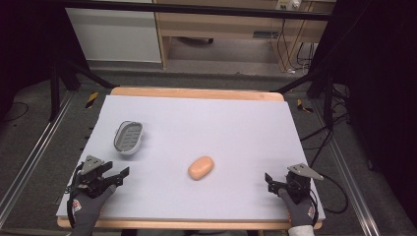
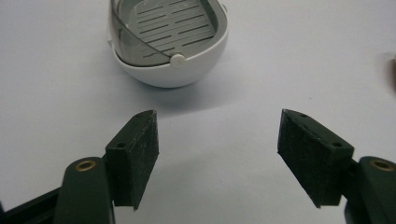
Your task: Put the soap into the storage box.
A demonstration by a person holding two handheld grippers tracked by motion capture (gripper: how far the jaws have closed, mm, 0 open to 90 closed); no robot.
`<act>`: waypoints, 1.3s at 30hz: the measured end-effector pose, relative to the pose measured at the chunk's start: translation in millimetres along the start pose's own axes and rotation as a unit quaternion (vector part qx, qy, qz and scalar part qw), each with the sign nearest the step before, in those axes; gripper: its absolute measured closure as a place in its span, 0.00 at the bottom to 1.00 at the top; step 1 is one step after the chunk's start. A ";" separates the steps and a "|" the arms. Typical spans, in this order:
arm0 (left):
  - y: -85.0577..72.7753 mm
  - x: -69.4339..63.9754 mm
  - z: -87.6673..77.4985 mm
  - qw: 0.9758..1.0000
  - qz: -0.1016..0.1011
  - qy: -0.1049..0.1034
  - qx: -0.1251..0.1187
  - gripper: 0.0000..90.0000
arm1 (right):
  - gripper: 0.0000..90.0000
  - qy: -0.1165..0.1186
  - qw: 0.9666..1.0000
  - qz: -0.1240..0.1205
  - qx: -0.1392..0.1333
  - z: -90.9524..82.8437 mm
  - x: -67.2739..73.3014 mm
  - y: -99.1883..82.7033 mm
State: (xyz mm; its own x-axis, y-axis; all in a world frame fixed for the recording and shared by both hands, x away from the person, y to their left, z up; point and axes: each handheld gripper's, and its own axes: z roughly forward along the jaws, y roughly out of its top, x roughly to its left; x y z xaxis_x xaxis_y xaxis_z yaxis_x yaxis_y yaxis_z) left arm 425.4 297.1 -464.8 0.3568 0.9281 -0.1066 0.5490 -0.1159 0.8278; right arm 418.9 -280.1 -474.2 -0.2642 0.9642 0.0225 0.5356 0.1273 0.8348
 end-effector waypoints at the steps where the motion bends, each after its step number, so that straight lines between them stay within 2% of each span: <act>1: 0.2 -0.7 -0.3 1.000 0.002 -0.001 0.000 0.32 | 0.04 -0.001 1.000 -0.001 0.001 0.2 0.5 -0.1; 11: 1.9 -16.8 1.8 1.000 0.016 -0.022 0.003 0.32 | 0.06 0.000 1.000 -0.010 -0.002 -1.7 2.5 -0.1; 18: 6.5 -29.1 2.3 0.999 0.033 -0.039 -0.002 0.31 | 0.06 0.000 1.000 -0.005 0.006 -0.3 2.7 -1.2; 21: 8.2 -33.2 3.0 0.998 0.033 -0.044 -0.002 0.31 | 0.06 -0.001 1.000 -0.004 0.008 0.5 2.6 -1.5; 22: 10.2 -36.9 3.5 0.998 0.039 -0.046 -0.004 0.30 | 0.06 0.000 1.000 -0.003 0.009 0.7 2.8 -1.3; 32: 18.2 -53.1 11.3 0.997 0.054 -0.059 -0.005 0.29 | 0.06 -0.003 1.000 0.000 0.013 1.3 2.9 -0.3; 39: 32.2 -63.6 12.2 0.995 0.071 -0.071 -0.013 0.29 | 0.06 -0.006 1.000 0.002 0.013 0.5 1.8 1.3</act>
State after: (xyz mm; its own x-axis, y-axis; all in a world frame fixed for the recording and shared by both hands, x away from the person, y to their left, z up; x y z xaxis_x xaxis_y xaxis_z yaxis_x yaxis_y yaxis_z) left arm 429.6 230.1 -438.2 0.5337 0.8432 -0.0640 0.4661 -0.2302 0.8542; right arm 419.4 -278.1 -473.4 -0.2516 0.9676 0.0193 0.5582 0.1287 0.8197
